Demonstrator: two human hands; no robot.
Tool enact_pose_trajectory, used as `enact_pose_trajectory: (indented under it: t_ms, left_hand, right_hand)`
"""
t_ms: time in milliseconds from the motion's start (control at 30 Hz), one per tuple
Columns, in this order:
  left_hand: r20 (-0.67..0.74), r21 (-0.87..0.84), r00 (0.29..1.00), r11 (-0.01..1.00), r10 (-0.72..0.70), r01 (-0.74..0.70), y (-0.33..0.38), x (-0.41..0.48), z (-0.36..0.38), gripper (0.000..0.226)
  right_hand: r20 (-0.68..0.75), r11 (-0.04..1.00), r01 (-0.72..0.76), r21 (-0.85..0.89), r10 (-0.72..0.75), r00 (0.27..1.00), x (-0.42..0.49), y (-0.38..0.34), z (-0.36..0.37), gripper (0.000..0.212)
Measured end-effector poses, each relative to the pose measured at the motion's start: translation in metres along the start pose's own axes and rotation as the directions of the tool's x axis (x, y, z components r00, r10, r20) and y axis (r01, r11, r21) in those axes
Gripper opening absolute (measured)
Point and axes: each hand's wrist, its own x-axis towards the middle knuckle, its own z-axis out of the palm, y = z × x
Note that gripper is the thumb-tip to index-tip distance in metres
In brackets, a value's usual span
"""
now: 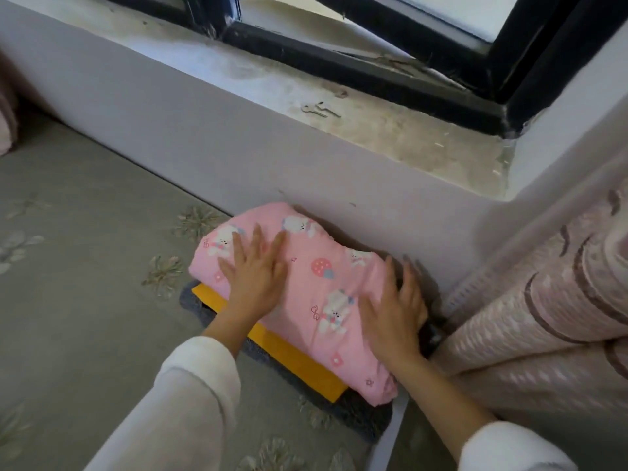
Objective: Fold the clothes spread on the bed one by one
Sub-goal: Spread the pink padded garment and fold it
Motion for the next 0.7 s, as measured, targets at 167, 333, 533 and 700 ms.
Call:
enact_pose_trajectory:
  t_ms: [167, 333, 533, 700]
  left_hand:
    - [0.162, 0.056, 0.972, 0.985, -0.17, 0.163, -0.005, 0.005, 0.01, 0.059]
    - [0.072, 0.091, 0.98, 0.98, -0.184, 0.177, -0.012, -0.009, 0.043, 0.062]
    - [0.085, 0.1, 0.978, 0.978, -0.189, 0.181, -0.017, -0.004, 0.062, 0.062]
    - [0.177, 0.06, 0.967, 0.982, -0.185, 0.177, -0.01, -0.009, 0.04, 0.06]
  right_hand:
    - [0.292, 0.918, 0.36, -0.167, -0.303, 0.907, -0.003, 0.001, 0.025, 0.057]
    - [0.394, 0.9, 0.356, -0.252, -0.241, 0.887, 0.003, 0.025, 0.059, 0.057]
    - [0.443, 0.942, 0.276, -0.192, -0.168, 0.881, 0.007, 0.032, 0.077, 0.057]
    - [0.526, 0.916, 0.319, -0.244, -0.151, 0.837, 0.012, 0.021, 0.052, 0.06]
